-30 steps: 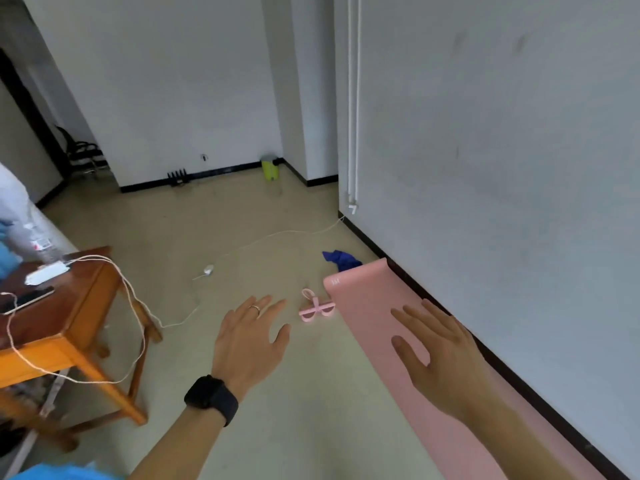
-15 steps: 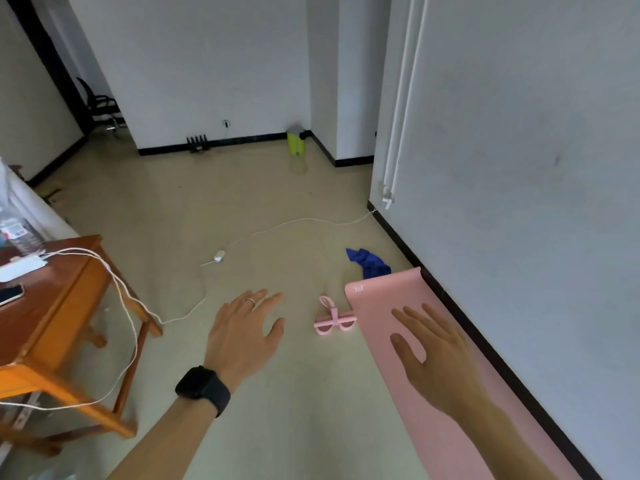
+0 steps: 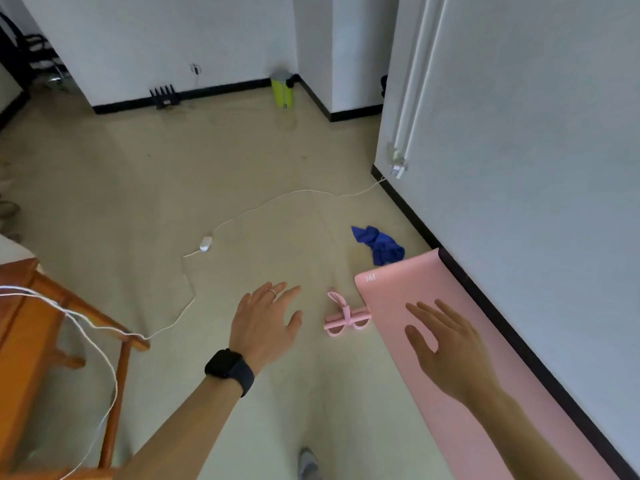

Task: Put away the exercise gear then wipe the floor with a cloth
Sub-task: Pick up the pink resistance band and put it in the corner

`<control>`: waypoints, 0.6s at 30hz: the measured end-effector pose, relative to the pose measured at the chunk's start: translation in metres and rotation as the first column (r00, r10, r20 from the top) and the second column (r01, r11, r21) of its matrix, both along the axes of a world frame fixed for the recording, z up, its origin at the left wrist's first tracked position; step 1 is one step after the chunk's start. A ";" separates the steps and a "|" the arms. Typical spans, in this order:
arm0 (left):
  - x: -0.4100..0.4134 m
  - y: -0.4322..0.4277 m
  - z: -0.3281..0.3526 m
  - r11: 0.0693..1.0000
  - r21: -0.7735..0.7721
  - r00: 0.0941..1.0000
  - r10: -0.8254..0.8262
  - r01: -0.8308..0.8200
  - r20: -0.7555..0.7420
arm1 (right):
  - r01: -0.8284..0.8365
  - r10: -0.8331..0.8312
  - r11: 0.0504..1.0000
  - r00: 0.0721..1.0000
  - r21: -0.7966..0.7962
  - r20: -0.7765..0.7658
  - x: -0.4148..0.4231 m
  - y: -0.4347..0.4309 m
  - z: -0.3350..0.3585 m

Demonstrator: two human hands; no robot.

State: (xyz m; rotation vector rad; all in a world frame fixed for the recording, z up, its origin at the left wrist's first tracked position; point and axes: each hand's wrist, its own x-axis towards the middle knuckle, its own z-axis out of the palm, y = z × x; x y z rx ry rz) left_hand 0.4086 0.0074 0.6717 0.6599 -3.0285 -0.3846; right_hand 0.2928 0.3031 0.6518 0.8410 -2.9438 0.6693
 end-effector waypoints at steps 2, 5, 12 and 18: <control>-0.036 -0.023 -0.005 0.999 0.001 0.998 -0.053 0.053 0.037 | 0.040 -0.041 0.998 0.999 0.042 0.030 -0.019 -0.018 -0.004; -0.091 -0.053 -0.021 0.995 0.027 0.991 -0.102 0.100 0.090 | 0.088 -0.100 0.988 0.991 0.127 0.090 -0.050 -0.041 -0.016; -0.221 -0.081 -0.072 0.961 0.046 0.930 -0.276 0.273 0.243 | 0.200 -0.249 0.957 0.938 0.210 0.243 -0.127 -0.071 -0.077; -0.340 -0.086 -0.139 0.908 0.084 0.826 -0.409 0.410 0.388 | 0.244 -0.348 0.929 0.829 0.277 0.437 -0.203 -0.106 -0.146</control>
